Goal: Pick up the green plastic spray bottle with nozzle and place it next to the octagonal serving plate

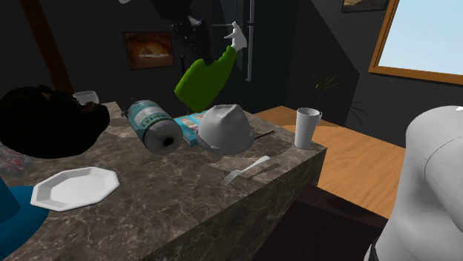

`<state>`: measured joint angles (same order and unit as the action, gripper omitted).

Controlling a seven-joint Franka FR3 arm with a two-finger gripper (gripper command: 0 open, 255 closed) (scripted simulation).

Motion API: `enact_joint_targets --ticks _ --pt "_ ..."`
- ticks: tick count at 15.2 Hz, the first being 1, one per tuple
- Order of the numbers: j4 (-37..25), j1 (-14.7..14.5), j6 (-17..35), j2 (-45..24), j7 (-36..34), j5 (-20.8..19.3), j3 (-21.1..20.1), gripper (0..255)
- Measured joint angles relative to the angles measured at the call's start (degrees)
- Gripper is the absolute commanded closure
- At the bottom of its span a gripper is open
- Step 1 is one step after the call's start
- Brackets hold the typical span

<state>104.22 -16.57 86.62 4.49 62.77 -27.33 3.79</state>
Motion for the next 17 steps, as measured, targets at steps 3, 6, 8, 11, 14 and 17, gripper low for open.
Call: enact_joint_targets --ticks 3,6,8,11,14,17 --pt "-0.8 -1.8 0.0 -2.6 -4.1 1.2 -1.9 255" --pt "-2.6 -3.3 -0.2 -5.7 -7.4 2.1 -3.5 255" --pt "-4.6 -4.5 -0.6 -8.2 -9.6 2.7 -4.6 255" --pt "-7.2 -6.1 -0.9 -11.9 -12.7 3.4 -6.0 255" --pt "-10.5 -8.0 -1.7 -15.7 -16.0 4.1 -7.4 255" --pt "-14.6 -9.6 -2.3 -20.2 -18.5 4.4 -8.4 255"
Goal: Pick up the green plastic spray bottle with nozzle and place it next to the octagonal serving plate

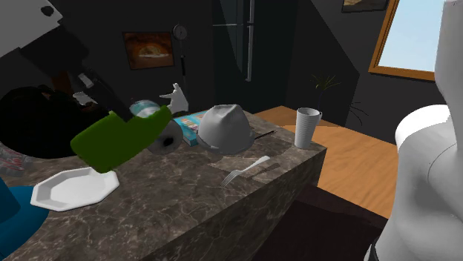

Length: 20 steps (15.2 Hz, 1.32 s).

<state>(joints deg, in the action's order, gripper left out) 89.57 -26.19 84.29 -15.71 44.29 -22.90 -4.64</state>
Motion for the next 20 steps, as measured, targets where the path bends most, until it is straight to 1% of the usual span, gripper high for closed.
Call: enact_joint_targets --ticks 4,7,9,20 --pt "-7.1 -2.6 -1.6 -6.8 -3.4 0.4 -1.2 255" --pt "-13.9 -4.7 -3.4 -12.7 -5.3 0.4 -1.8 255" --pt "-13.9 -5.1 -2.8 -13.5 -6.1 0.5 -2.0 255" --pt "-8.3 -4.8 4.1 -15.4 -8.8 0.5 -2.0 255"
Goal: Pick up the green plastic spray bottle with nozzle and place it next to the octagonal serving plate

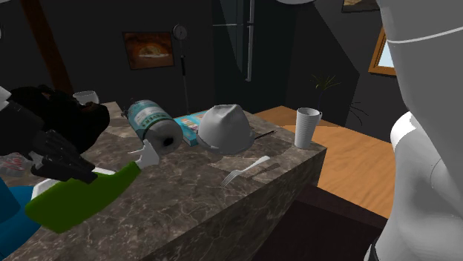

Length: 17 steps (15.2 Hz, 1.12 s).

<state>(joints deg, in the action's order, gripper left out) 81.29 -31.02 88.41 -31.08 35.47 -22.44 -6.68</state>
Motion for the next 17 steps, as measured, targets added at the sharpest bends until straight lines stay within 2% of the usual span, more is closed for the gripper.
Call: enact_joint_targets --ticks 8,14,15,17 --pt "2.5 0.2 4.4 -2.2 -1.5 -0.3 0.1 255" --pt "3.1 0.2 5.2 -2.3 -1.8 -0.4 0.1 255" --pt "3.2 0.2 5.2 -2.3 -1.8 -0.4 0.1 0" --pt "3.2 0.2 5.2 -2.3 -1.8 -0.4 0.1 0"
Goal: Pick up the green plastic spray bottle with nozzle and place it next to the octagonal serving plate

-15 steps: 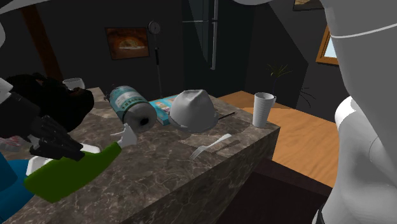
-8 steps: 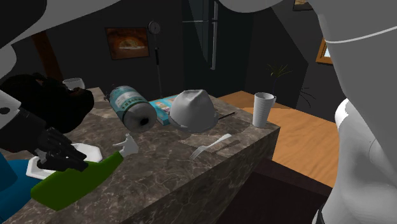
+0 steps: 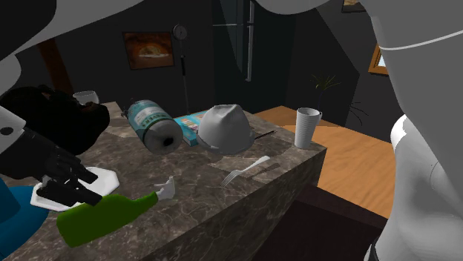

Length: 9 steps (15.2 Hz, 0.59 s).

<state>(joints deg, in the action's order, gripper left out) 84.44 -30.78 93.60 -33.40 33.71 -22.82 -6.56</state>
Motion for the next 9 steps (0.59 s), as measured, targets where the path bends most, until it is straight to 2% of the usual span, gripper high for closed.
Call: enact_joint_targets --ticks 4,9 --pt "0.0 0.0 0.0 0.0 0.0 0.0 0.0 0" --pt "-8.8 -1.7 -6.7 -2.1 0.9 0.4 -0.3 0"
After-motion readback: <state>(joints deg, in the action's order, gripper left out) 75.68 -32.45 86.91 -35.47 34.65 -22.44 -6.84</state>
